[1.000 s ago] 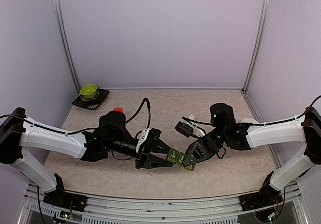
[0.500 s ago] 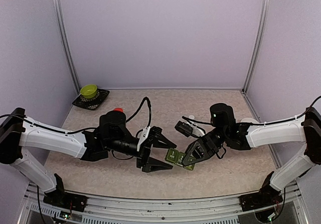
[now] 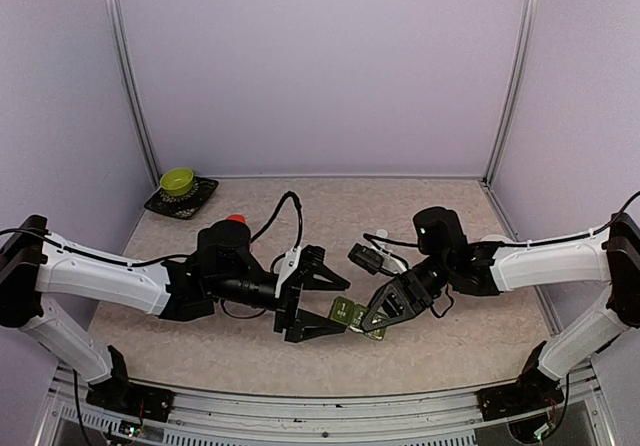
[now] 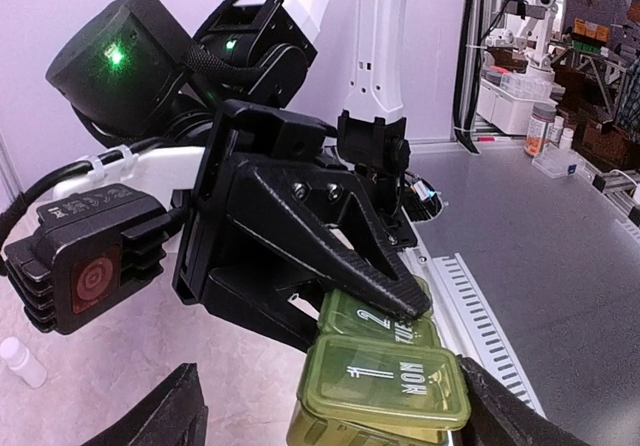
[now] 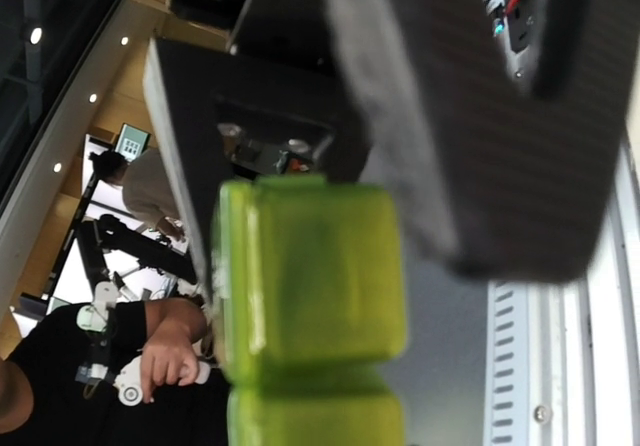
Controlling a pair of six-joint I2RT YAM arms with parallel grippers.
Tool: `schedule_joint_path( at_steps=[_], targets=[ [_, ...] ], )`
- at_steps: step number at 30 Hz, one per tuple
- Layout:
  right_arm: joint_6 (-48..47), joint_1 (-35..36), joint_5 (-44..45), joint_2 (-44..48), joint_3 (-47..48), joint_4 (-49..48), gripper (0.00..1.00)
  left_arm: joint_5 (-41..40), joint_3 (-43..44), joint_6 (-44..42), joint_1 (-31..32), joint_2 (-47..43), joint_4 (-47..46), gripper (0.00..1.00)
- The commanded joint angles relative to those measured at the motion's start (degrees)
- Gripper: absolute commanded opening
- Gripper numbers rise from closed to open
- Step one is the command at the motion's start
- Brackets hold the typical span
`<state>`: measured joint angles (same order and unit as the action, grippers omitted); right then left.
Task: Sort the pills into containers
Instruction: Open the lid of the pill container.
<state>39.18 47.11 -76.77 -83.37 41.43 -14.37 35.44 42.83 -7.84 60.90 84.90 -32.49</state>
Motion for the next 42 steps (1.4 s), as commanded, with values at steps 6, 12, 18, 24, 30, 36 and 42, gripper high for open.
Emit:
schedule_joint_path(
  at_steps=[6, 12, 18, 24, 30, 36, 42],
  targets=[
    [-6.48, -0.18, 1.98, -0.68, 2.36, 8.02, 0.11, -6.14, 2.75, 0.87, -0.08, -1.71, 2.62, 0.80],
    [-8.69, -0.15, 2.76, -1.25, 2.68, 10.53, 0.11, -7.46, 4.15, 1.29, -0.17, -1.43, 3.81, 0.80],
    [-10.05, -0.08, 3.10, -1.57, 2.95, 11.98, 0.10, -10.83, 5.36, 2.65, -0.39, -0.90, 4.41, 0.79],
    [-10.35, -0.01, 3.12, -1.22, 3.01, 12.38, 0.11, -14.33, 6.66, 3.62, -1.20, -0.16, 6.39, 0.77],
    [-10.65, -0.01, 3.28, -1.10, 3.01, 12.77, 0.11, -16.19, 8.17, 4.67, -1.57, 1.26, 8.74, 0.75],
    [-11.22, -0.08, 3.44, -0.76, 3.38, 13.67, 0.11, -16.32, 8.49, 4.89, -2.24, 1.79, 10.57, 0.74],
    [-11.99, -0.02, 3.58, -0.56, 3.78, 14.49, 0.11, -14.52, 9.15, 4.69, -2.96, 2.66, 13.24, 0.70]
  ],
)
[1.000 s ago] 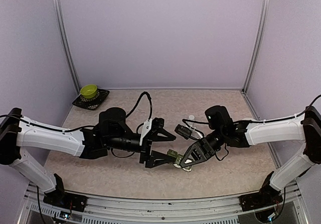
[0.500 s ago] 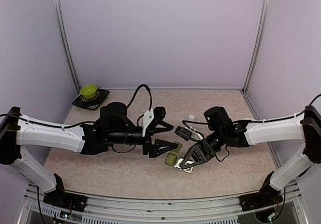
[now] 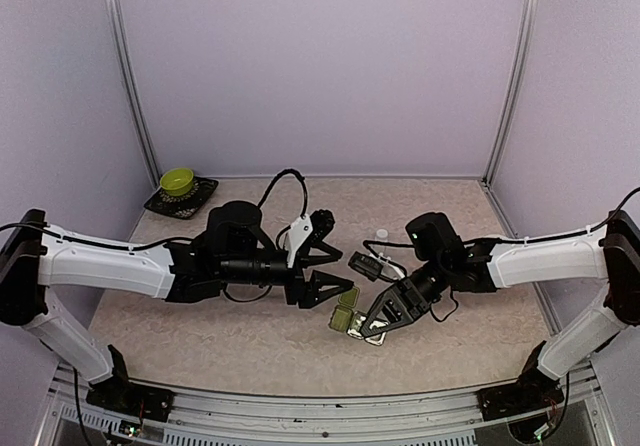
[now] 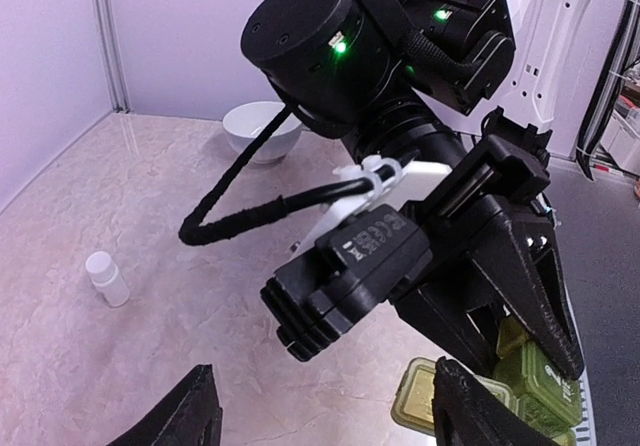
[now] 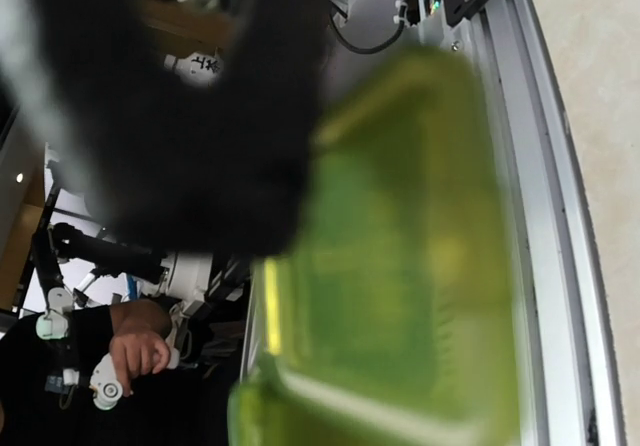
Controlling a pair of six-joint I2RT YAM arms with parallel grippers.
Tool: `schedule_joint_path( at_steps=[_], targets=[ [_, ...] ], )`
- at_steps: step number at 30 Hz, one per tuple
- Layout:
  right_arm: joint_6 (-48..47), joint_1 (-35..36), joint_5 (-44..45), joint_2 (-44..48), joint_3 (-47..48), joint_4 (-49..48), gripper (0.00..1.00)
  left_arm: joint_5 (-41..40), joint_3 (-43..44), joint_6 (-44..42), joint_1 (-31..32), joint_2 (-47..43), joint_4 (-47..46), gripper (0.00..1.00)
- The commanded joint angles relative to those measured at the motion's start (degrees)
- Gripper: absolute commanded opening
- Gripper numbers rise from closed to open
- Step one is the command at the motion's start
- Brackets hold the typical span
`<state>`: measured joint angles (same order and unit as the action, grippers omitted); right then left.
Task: Sort the pills into containers
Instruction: Open the lid of the pill container, then pass from the right arm to the left
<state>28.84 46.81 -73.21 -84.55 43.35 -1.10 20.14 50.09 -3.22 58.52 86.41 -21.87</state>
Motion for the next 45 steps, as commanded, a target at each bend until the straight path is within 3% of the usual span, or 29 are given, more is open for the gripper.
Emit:
schedule_joint_path(
  at_steps=[1, 15, 20, 27, 38, 45],
  targets=[
    [-1.87, 0.30, 0.15, 0.62, 1.97, 1.56, 0.11, 1.04, 2.02, 0.00, -0.71, 1.27, 3.13, 0.70],
    [-4.54, 0.29, 0.70, 0.40, 3.30, 3.99, 0.10, 3.91, 2.39, 0.45, -2.29, 1.61, 5.35, 0.65],
    [-4.99, 0.21, 0.91, -0.29, 3.32, 4.03, 0.10, -1.98, 0.37, 3.93, -4.00, -1.97, 1.88, 0.76],
    [-4.93, -0.37, 1.63, -1.77, 4.60, 4.06, 0.10, -8.57, -2.46, 8.29, -5.75, -10.07, 2.77, 0.83],
    [-8.77, -0.58, 4.66, -2.34, 7.97, 9.50, 0.10, 4.94, -4.16, 16.76, -4.34, -12.17, 10.69, 0.82],
    [-9.57, -0.58, 5.43, -2.06, 8.69, 10.59, 0.10, 7.84, -3.25, 19.31, -1.93, -8.96, 10.17, 0.80]
  ],
)
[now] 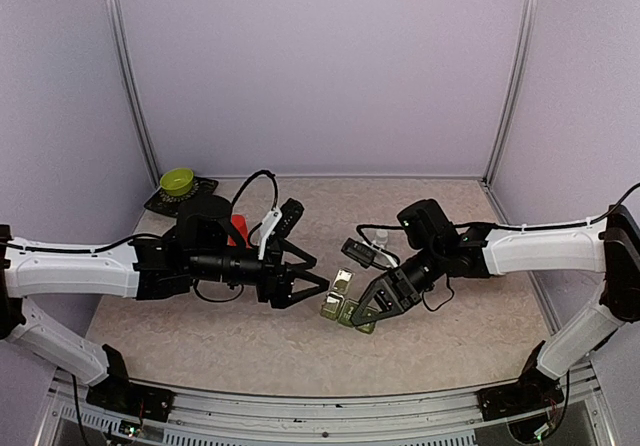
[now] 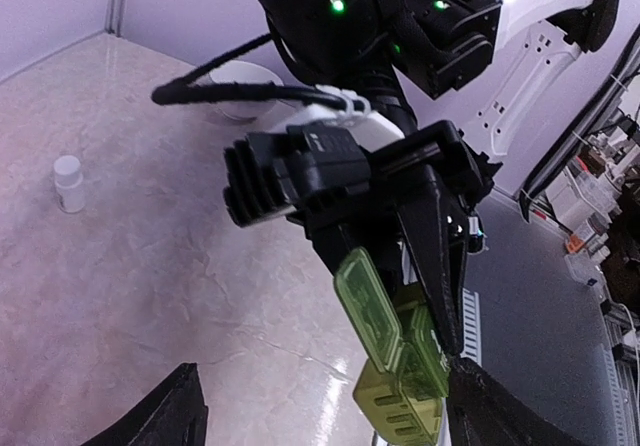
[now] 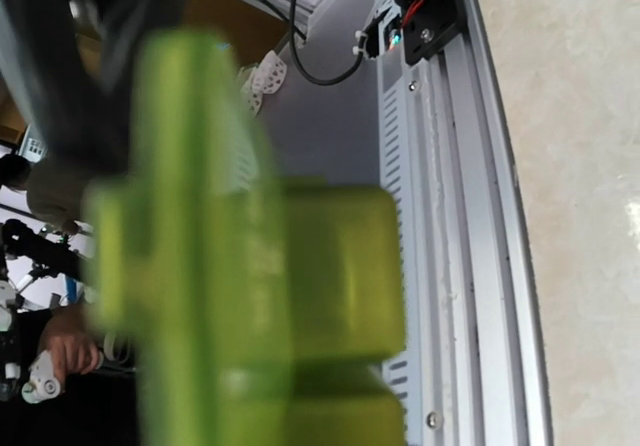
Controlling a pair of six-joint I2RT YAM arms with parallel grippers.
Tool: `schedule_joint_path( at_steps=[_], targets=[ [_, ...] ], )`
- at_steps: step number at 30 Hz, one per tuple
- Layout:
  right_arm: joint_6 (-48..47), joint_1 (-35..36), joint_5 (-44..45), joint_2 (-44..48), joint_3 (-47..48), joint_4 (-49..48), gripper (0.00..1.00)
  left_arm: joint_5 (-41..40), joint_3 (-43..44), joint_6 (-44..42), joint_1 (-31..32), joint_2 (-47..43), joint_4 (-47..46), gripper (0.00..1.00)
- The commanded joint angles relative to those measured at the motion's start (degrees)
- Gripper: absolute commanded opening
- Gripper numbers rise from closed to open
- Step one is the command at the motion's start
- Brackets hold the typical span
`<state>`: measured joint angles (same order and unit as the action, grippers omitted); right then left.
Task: Sort the pills into containers
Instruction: Pass from the right arm to the left
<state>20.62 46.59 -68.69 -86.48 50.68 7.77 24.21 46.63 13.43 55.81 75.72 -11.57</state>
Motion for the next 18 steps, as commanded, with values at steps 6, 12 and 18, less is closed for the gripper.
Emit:
schedule_joint_path(
  at_steps=[6, 12, 18],
  targets=[
    [-1.74, -0.38, 1.47, 0.41, 1.10, 2.20, 0.10, 6.18, 1.44, 3.70, 1.14, 5.17, -0.81, 0.75],
    [-2.38, -0.36, 1.80, 0.34, 1.33, 2.96, 0.10, 8.80, 2.72, 4.47, 1.58, 7.70, -1.13, 0.70],
    [-3.67, -0.38, 2.80, -0.20, 1.88, 4.46, 0.10, 11.40, 3.16, 5.51, 1.49, 9.78, -2.21, 0.58]
  ],
)
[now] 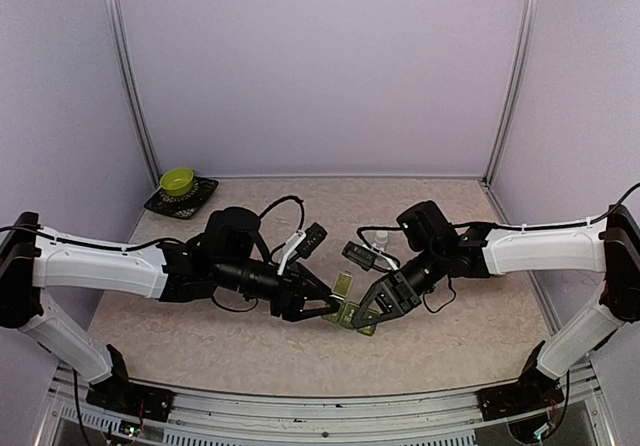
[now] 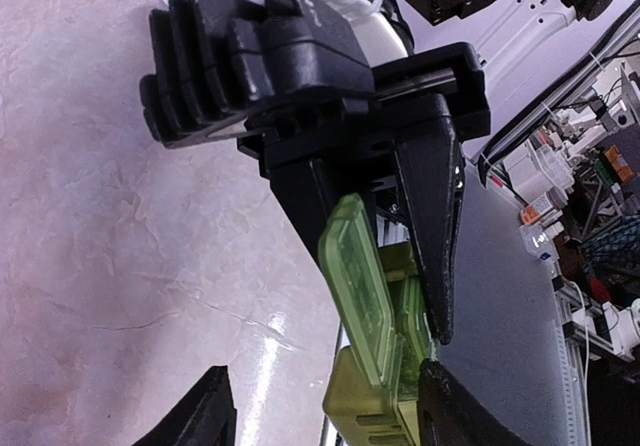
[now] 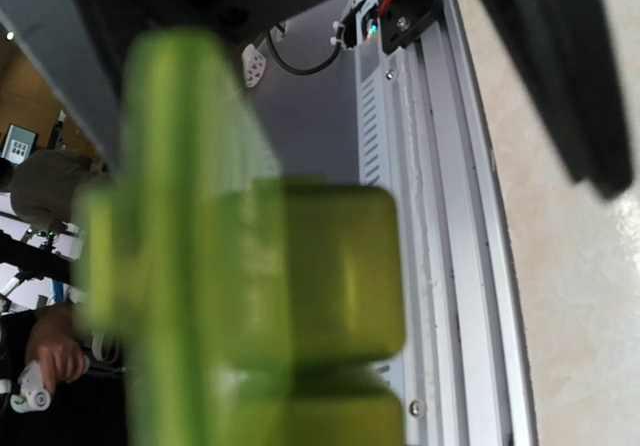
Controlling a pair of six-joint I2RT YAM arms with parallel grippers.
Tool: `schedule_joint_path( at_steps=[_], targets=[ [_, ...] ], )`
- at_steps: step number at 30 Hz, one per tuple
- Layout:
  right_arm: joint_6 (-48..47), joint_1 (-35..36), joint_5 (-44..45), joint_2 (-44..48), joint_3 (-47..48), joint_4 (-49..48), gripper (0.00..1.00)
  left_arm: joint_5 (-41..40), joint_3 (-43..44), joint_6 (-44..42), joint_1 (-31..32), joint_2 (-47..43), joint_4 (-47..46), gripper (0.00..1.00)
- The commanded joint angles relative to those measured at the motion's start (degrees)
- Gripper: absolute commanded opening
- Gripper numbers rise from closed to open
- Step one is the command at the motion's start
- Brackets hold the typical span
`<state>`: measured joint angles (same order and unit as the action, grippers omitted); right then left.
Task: Sort the pills into containers
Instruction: Pass from the right arm to the left
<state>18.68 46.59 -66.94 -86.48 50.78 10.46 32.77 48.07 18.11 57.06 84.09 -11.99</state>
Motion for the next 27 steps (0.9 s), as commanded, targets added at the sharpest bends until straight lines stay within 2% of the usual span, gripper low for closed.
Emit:
schedule_joint_path(
  at_steps=[1, 11, 12, 16, 18, 27],
  targets=[
    [-1.86, -0.40, 1.36, -0.24, 1.85, 2.00, 0.11, 3.16, 1.82, 0.94, 0.25, 1.76, -1.77, 0.56],
    [-2.90, -0.63, 2.49, -0.70, 2.28, 3.32, 0.12, 6.13, 2.11, 2.68, -0.63, 3.89, -3.28, 0.39],
    [-2.94, -0.70, 2.62, -0.72, 2.30, 3.41, 0.12, 6.42, 2.11, 2.72, -0.70, 4.07, -3.52, 0.39],
    [-3.54, -0.76, 3.34, -1.05, 2.65, 4.13, 0.12, 7.18, 1.87, 4.22, -0.72, 4.66, -4.93, 0.53],
    [-3.81, -0.71, 3.62, -1.15, 2.78, 4.44, 0.12, 7.68, 1.68, 4.95, -0.69, 4.69, -5.60, 0.56],
    [-4.13, -0.76, 4.21, -0.84, 3.01, 5.05, 0.12, 9.63, 1.65, 6.32, -0.38, 6.51, -7.09, 0.54]
  ],
)
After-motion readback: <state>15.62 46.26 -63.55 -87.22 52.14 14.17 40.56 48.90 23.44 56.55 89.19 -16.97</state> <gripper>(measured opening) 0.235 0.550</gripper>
